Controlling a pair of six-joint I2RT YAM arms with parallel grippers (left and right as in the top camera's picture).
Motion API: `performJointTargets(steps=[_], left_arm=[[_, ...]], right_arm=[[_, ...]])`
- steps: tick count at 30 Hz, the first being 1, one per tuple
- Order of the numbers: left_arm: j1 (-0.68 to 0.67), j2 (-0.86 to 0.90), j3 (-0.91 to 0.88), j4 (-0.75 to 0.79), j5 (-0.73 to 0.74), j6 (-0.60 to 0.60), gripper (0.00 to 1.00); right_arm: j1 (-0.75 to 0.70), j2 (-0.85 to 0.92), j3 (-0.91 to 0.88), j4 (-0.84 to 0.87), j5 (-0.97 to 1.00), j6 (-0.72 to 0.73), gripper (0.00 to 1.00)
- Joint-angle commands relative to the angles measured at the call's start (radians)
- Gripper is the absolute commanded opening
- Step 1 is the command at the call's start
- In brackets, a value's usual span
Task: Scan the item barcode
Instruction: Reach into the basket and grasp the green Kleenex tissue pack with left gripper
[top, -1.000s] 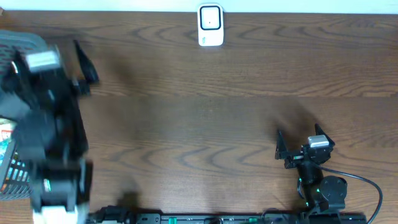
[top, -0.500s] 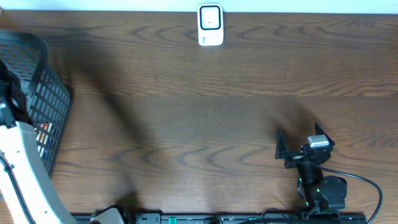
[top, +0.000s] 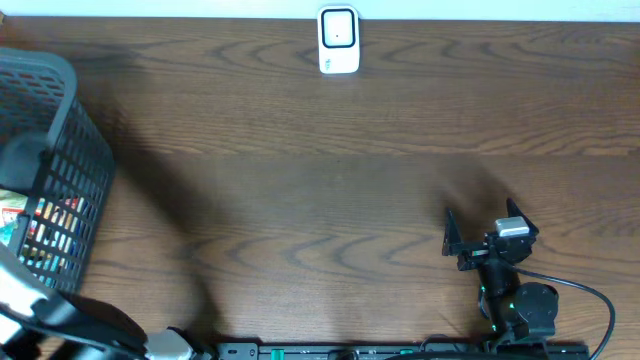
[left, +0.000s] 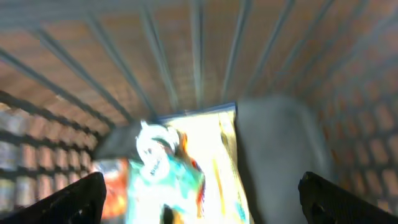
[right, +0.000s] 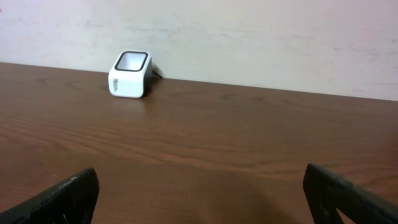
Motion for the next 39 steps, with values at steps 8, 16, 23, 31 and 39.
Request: performJointTargets(steps=[8, 16, 23, 31, 39], left_arm=[[0.027, 0.201, -0.007, -0.178, -0.061, -0.419, 0.98], [0.027, 0.317, -0.026, -0.143, -0.102, -0.469, 0.98], [0.027, 0.353, -0.026, -0.063, -0.101, -0.469, 0.98], [0.027, 0.355, -0.046, -0.034, -0.101, -0.469, 0.97], [0.027, 0.355, -0.072, -0.004, -0.101, -0.469, 0.65]], right_arm=[[-0.006, -0.005, -0.002, -0.004, -0.002, -0.008, 0.99], [-0.006, -0.005, -0.002, -0.004, -0.002, -0.008, 0.99], [-0.006, -0.005, -0.002, -0.004, -0.002, -0.008, 0.99], [-0.006, -0.005, -0.002, -0.004, -0.002, -0.008, 0.99], [-0.006, -0.005, -0.002, -0.005, -0.002, -0.008, 0.99]])
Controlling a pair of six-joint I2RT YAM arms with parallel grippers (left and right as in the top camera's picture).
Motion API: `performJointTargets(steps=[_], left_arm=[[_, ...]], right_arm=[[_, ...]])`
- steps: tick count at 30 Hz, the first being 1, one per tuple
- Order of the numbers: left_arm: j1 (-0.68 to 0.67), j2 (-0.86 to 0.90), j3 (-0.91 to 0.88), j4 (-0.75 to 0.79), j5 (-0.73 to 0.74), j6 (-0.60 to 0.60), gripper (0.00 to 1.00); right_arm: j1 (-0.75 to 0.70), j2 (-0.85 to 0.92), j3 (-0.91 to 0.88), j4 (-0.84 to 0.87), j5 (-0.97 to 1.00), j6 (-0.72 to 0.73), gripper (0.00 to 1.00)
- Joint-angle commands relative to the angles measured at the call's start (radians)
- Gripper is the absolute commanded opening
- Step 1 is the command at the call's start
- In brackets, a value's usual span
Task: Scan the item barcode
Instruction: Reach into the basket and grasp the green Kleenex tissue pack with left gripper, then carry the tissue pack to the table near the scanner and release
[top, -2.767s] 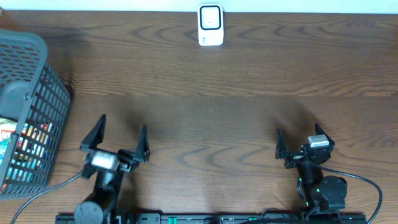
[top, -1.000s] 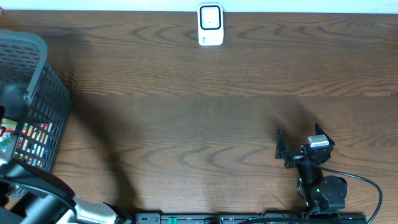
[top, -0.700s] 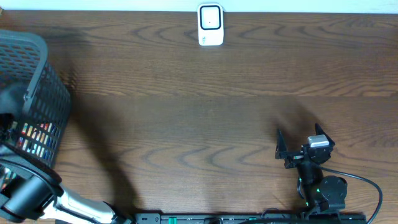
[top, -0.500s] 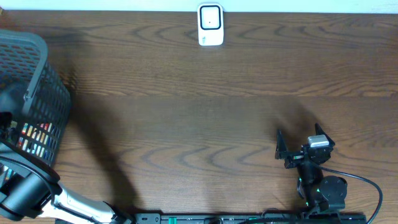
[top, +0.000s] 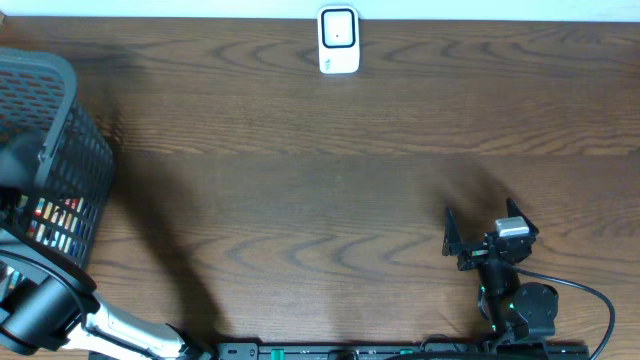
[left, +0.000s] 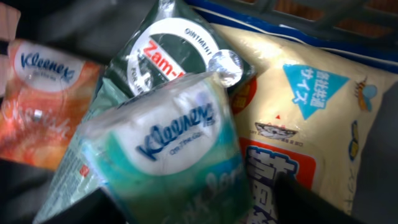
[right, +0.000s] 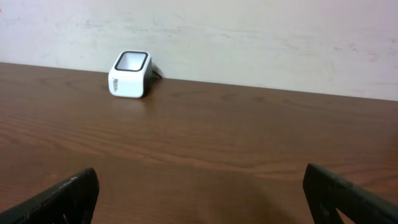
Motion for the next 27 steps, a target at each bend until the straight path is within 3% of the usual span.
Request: performJointTargets(steps=[1, 5, 6, 7, 9, 10, 16, 22, 27], left_arm=[[0.004, 0.011, -0.006, 0.008, -0.02, -0.001, 0.65], [0.004, 0.011, -0.007, 0.013, -0.02, -0.001, 0.65], [0.004, 0.011, -0.006, 0.015, -0.02, 0.0, 0.61], [0.004, 0.011, -0.007, 0.016, -0.02, 0.0, 0.5], [0.004, 0.011, -0.006, 0.016, -0.02, 0.008, 0.19], [0.004, 0.011, -0.006, 0.015, -0.02, 0.008, 0.08], [0.004, -0.057, 0.011, 0.014, 0.005, 0.006, 0.07], [0.004, -0.344, 0.034, 0.034, 0.048, -0.094, 0.07], [0.003, -0.598, 0.034, 0.101, 0.32, -0.107, 0.07]], right_arm=[[-0.006, -0.005, -0.002, -0.004, -0.002, -0.008, 0.99], [-0.006, -0.005, -0.002, -0.004, -0.002, -0.008, 0.99], [-0.006, -0.005, -0.002, -0.004, -0.002, -0.008, 0.99], [-0.006, -0.005, -0.002, -0.004, -0.002, -0.008, 0.99], [-0.006, -0.005, -0.002, -0.004, -0.002, -0.008, 0.99], [-0.006, -0.005, -0.002, -0.004, -0.002, -0.008, 0.99], [-0.006, -0.005, -0.002, -0.004, -0.002, -0.008, 0.99], [-0.006, -0.005, -0.002, -0.004, -0.002, -0.008, 0.99], [-0.006, -0.005, -0.002, -0.004, -0.002, -0.008, 0.99]])
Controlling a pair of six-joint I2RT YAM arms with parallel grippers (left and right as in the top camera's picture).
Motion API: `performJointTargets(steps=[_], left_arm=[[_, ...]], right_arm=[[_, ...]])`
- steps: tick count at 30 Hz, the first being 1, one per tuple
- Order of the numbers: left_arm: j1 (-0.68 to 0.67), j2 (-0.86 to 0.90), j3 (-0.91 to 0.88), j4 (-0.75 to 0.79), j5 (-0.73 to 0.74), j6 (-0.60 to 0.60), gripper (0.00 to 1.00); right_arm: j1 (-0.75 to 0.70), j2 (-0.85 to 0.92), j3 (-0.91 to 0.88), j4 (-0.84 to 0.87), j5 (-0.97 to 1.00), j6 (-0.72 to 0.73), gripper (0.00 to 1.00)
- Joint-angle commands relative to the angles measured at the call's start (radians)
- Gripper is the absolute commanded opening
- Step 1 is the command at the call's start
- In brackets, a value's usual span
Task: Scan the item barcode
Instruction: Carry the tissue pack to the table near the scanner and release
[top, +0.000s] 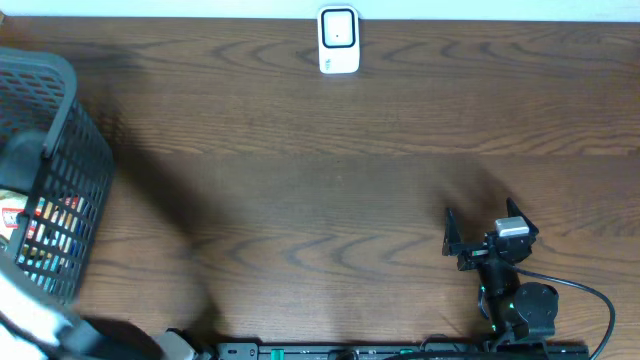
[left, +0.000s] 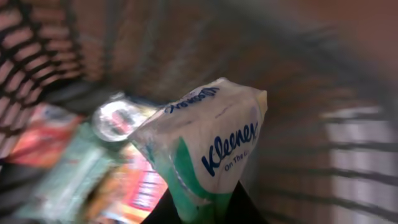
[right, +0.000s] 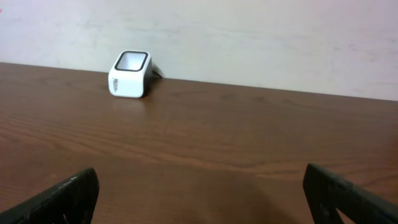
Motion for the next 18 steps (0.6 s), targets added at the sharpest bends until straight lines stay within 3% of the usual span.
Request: performJointTargets(steps=[1, 7, 12, 18], left_arm=[[0.0, -0.148, 0.022, 0.031, 0.285, -0.031, 0.07], [-0.143, -0.274, 0.022, 0.174, 0.702, -0.06, 0.07], [-0.486, -0.252, 0.02, 0.193, 0.725, -0.021, 0.07], [-0.913, -0.094, 0.02, 0.192, 0.689, 0.191, 0.08]], right_arm=[[-0.006, -0.005, -0.002, -0.005, -0.002, -0.008, 0.99], [-0.006, -0.005, -0.002, -0.005, -0.002, -0.008, 0.99], [-0.006, -0.005, -0.002, -0.004, -0.002, -0.008, 0.99], [-0.006, -0.005, -0.002, -0.004, -0.002, -0.008, 0.99]])
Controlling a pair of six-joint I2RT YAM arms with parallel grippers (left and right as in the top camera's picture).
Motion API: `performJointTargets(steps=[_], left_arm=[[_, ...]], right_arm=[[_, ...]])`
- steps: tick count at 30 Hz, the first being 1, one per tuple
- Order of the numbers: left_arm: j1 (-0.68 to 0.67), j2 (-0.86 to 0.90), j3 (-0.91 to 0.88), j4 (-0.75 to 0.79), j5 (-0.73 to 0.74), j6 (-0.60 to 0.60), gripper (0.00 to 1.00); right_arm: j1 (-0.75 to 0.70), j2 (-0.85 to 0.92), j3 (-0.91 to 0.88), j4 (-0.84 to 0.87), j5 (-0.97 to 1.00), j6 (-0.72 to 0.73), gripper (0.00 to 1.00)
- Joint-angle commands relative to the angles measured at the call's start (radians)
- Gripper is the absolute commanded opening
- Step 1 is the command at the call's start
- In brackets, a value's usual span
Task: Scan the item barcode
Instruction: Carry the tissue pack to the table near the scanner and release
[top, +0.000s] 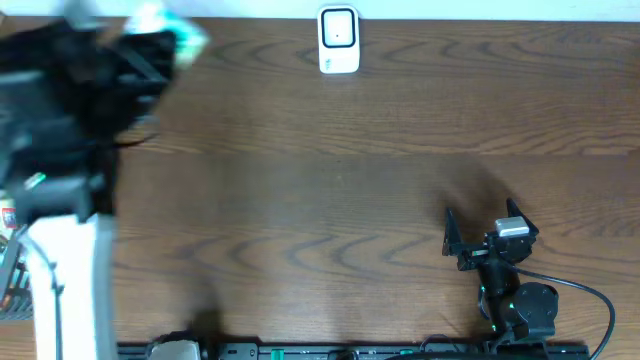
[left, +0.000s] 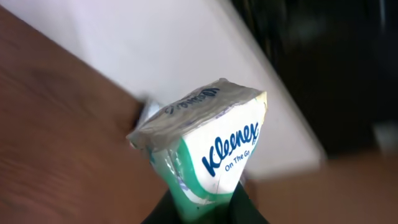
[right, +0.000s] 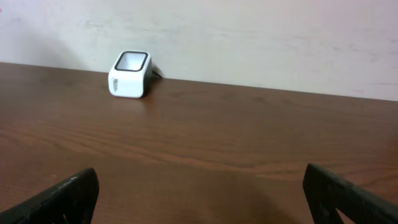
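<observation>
My left gripper is shut on the lower end of a green and white Kleenex tissue pack, held up in the air. In the overhead view the raised left arm looms large and blurred at the far left, and the Kleenex pack shows near the table's back edge. The white barcode scanner stands at the back middle, to the right of the pack. The right wrist view shows the scanner against the wall. My right gripper rests open and holds nothing, near the front right.
The dark mesh basket at the left edge is almost wholly hidden behind the raised left arm. A pale wall runs along the table's back edge. Brown wooden table stretches between the scanner and the right arm.
The left gripper, then inside the basket with the Kleenex pack in it, now holds the pack high outside the basket, near the back left of the table. The right arm has not moved.
My left gripper stood open above the goods in the basket. Then it was down close over the Kleenex pack among other packets. Then it was shut on the pack inside the basket, and now holds it up outside, left of the scanner.
</observation>
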Motion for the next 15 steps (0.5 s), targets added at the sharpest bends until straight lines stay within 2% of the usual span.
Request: performJointTargets(steps=[1, 5, 15], left_arm=[[-0.249, 0.138, 0.01, 0.002, -0.023, 0.177, 0.08], [-0.426, 0.321, 0.01, 0.003, -0.131, 0.185, 0.07], [-0.624, 0.726, 0.01, 0.148, -0.129, 0.173, 0.08]], right_arm=[[-0.006, -0.005, -0.002, -0.004, -0.002, -0.008, 0.99], [-0.006, -0.005, -0.002, -0.004, -0.002, -0.008, 0.99], [-0.006, -0.005, -0.002, -0.004, -0.002, -0.008, 0.99]])
